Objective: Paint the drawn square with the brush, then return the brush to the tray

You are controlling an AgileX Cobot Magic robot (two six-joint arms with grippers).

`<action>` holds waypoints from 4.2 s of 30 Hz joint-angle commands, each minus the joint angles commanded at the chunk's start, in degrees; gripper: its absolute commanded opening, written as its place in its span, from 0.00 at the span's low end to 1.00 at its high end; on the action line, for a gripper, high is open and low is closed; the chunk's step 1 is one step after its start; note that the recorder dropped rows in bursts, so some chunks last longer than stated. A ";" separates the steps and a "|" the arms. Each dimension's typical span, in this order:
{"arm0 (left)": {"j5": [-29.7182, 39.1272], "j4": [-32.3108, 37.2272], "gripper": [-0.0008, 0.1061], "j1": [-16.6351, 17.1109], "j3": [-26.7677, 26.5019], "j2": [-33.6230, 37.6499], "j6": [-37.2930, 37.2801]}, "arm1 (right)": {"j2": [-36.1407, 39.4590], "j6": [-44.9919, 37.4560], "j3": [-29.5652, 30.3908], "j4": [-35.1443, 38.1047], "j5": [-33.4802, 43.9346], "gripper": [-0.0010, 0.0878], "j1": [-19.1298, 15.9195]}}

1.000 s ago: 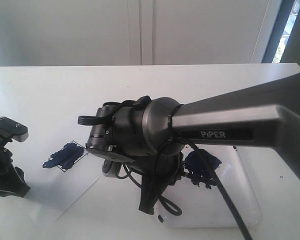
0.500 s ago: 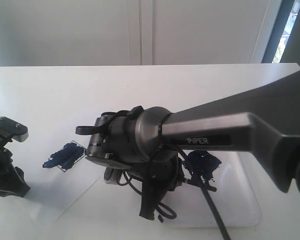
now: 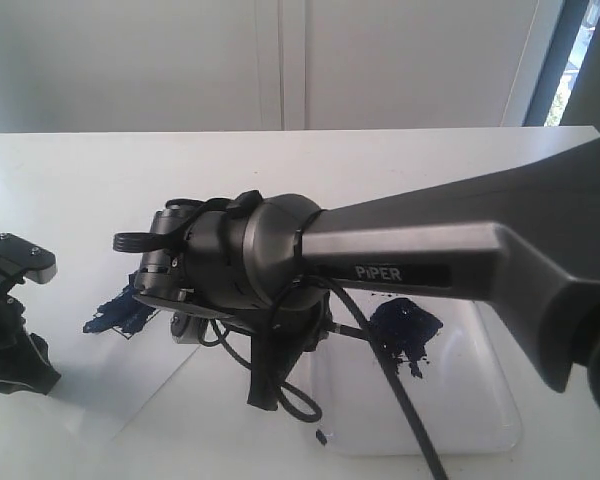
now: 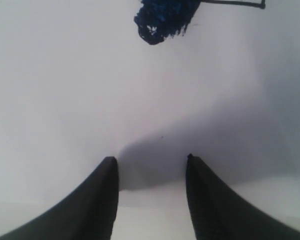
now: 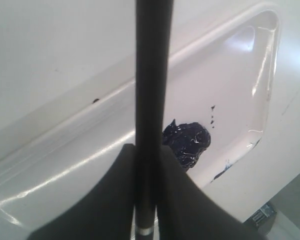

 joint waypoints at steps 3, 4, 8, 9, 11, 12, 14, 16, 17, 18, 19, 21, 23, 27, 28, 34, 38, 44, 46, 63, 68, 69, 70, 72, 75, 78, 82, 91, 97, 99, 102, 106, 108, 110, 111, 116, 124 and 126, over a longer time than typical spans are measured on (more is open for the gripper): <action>0.00 0.00 0.46 0.00 0.00 0.00 0.00 | 0.89 0.00 0.00 -0.10 0.00 0.01 0.00; 0.00 0.00 0.46 0.00 0.00 0.00 0.00 | 1.26 -0.12 0.00 -0.10 0.00 0.01 0.00; 0.00 0.00 0.46 0.00 0.00 0.00 0.00 | 2.25 -0.12 0.00 -0.10 0.00 0.01 0.00; 0.00 0.00 0.46 0.00 0.00 0.00 0.00 | 2.37 -0.12 0.00 -0.22 0.00 0.01 0.00; 0.00 0.01 0.46 0.00 0.00 0.00 -0.11 | 2.37 -0.12 0.00 -0.20 0.00 0.01 0.00; -0.11 0.01 0.46 0.00 0.00 0.00 -0.11 | 2.37 -0.12 0.00 -0.20 0.00 0.01 0.00; -0.31 0.01 0.46 0.00 0.00 0.00 -0.11 | 2.40 -0.12 0.54 -0.35 0.00 0.01 0.00; -0.46 0.01 0.46 0.00 0.00 0.00 -0.11 | 2.40 -0.12 1.38 -0.23 0.00 0.01 0.00; -0.72 0.01 0.46 0.00 0.00 0.00 -0.11 | 2.40 -0.12 1.90 0.11 0.00 0.01 0.00; -0.72 0.01 0.46 0.00 0.00 0.00 -0.11 | 2.40 -0.12 2.39 0.64 0.00 0.01 0.00; -0.84 0.01 0.46 0.00 0.00 0.00 -0.11 | 2.40 0.01 2.70 0.76 0.00 0.01 0.00; -1.08 0.01 0.46 0.00 0.00 0.00 -0.11 | 2.40 0.40 3.36 0.88 0.00 0.01 0.00; -1.64 0.01 0.46 0.00 0.00 0.00 -0.23 | 2.40 0.66 3.60 0.88 0.00 0.01 0.00; -1.87 -0.14 0.46 0.00 -0.11 -1.65 -0.34 | 2.40 0.67 3.72 0.88 0.00 0.01 0.00; -2.00 -0.14 0.46 0.00 -0.11 -2.55 -0.34 | 2.40 0.67 3.70 0.75 0.00 0.01 0.00; -2.48 -0.66 0.46 -0.11 -0.11 -8.88 -0.34 | 2.40 0.67 3.70 0.75 0.00 0.01 0.00; -1.81 -1.37 0.46 -2.66 -0.11 -11.26 3.39 | 2.40 0.67 3.70 0.75 0.00 0.01 0.00; -2.57 -0.15 0.46 -3.55 -0.11 -14.67 4.64 | 2.40 0.67 3.70 0.75 0.00 0.01 0.00; -3.34 1.47 0.46 -3.55 -0.11 -17.59 4.64 | 2.40 0.67 3.70 0.75 0.00 0.01 0.00; 0.82 6.25 0.46 -11.77 0.01 -18.56 10.48 | 2.40 0.67 3.70 0.63 0.00 0.01 0.00; 0.28 6.81 0.46 -11.77 0.01 -13.11 10.39 | 2.40 0.67 3.70 0.63 0.00 0.01 0.00; -0.20 6.81 0.46 -11.77 0.01 -12.19 10.19 | 2.40 0.67 3.70 0.63 0.00 0.01 0.00; -0.18 6.81 0.46 -11.77 0.01 -11.46 10.19 | 2.40 0.67 3.70 0.63 0.00 0.01 0.00; -0.21 6.81 0.46 -11.77 0.01 -9.53 9.41 | 2.40 0.67 3.70 0.63 0.00 0.01 0.00; -1.27 6.81 0.46 -11.77 0.01 -7.17 9.16 | 2.40 0.67 3.70 0.63 0.00 0.01 0.00; -1.85 6.81 0.46 -11.77 0.01 -5.92 9.02 | 2.40 0.67 3.70 0.63 0.00 0.01 0.00; -3.05 6.81 0.46 -11.77 0.01 -3.72 8.88 | 2.40 0.67 3.70 0.63 0.00 0.01 0.00; -3.22 6.81 0.46 -11.77 0.01 -0.15 8.66 | 2.40 0.67 3.70 -0.93 0.00 0.01 0.00; -3.22 6.81 0.46 -11.77 0.01 0.37 7.82 | 2.40 1.41 3.70 -3.77 0.00 0.01 0.00; -3.12 6.81 0.46 -11.77 0.01 0.37 7.70 | 2.40 1.41 3.70 -4.13 0.00 0.01 0.00; -3.12 6.81 0.46 -11.77 0.01 0.37 7.70 | 2.40 1.41 3.70 -4.53 0.00 0.01 0.00; -3.12 6.81 0.46 -11.77 0.01 0.37 7.70 | 2.40 1.52 3.70 -5.39 0.00 0.01 0.00; -3.12 6.81 0.46 -11.77 0.01 0.37 7.70 | 2.40 1.52 3.70 -6.08 0.00 0.01 0.00; -3.12 6.81 0.46 -11.77 0.01 0.37 7.70 | 2.40 1.52 3.70 -6.19 0.00 0.01 -0.10; -3.12 6.81 0.46 -11.77 0.01 0.37 7.70 | 2.40 1.52 3.70 -6.19 0.00 0.01 -0.20; -3.23 6.81 0.46 -11.77 0.01 0.37 7.70 | 2.40 1.94 3.70 -6.19 0.00 0.01 -1.64; -3.97 6.81 0.46 -11.77 0.01 0.37 7.57 | 2.29 2.36 3.70 -6.19 0.00 0.01 -2.28; -3.97 6.81 0.46 -11.77 0.01 0.37 7.57 | 2.29 2.36 3.70 -6.19 0.00 0.01 -2.28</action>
